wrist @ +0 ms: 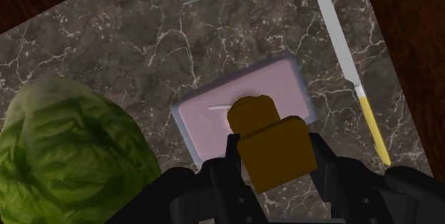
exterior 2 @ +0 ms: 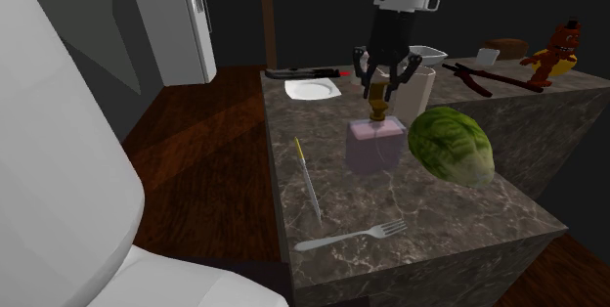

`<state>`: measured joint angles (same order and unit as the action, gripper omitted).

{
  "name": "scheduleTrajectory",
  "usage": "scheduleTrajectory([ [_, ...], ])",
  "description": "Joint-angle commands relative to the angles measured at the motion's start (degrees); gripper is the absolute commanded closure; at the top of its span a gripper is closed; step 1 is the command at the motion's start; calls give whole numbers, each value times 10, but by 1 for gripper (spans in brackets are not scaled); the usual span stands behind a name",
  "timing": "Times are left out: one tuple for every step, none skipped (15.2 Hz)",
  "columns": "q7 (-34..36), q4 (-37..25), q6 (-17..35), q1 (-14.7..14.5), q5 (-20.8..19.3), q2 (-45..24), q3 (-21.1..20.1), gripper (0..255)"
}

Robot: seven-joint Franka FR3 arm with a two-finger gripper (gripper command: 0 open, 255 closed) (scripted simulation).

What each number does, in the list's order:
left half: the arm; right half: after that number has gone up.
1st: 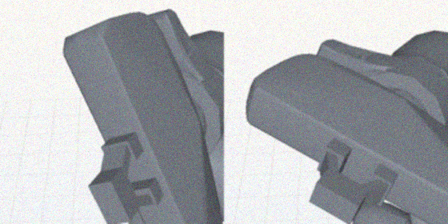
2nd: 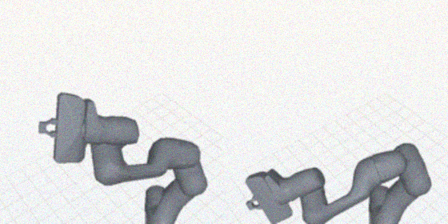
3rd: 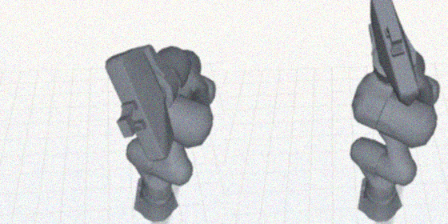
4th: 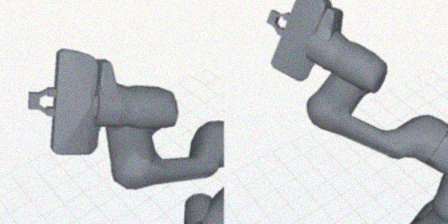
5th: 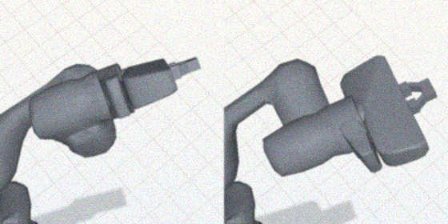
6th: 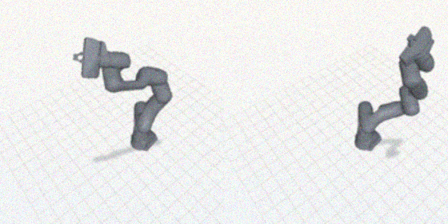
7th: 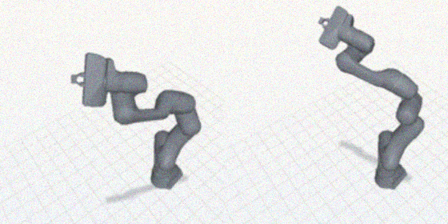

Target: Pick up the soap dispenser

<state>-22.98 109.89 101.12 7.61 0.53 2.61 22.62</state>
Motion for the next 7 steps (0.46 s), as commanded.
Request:
scheduleTrajectory([
  [0, -14, -16, 0, -1, 2, 0, 255],
  [0, -21, -23, 0, -1, 2, 0, 255],
  [1, -28, -31, 0, -1, 3, 0, 255],
  [1, -36, -39, 0, -1, 3, 0, 255],
  [1, -43, -46, 0, -1, 3, 0, 255],
  [1, -44, -47, 0, -1, 3, 0, 255],
  [1, -44, -47, 0, -1, 3, 0, 255],
])
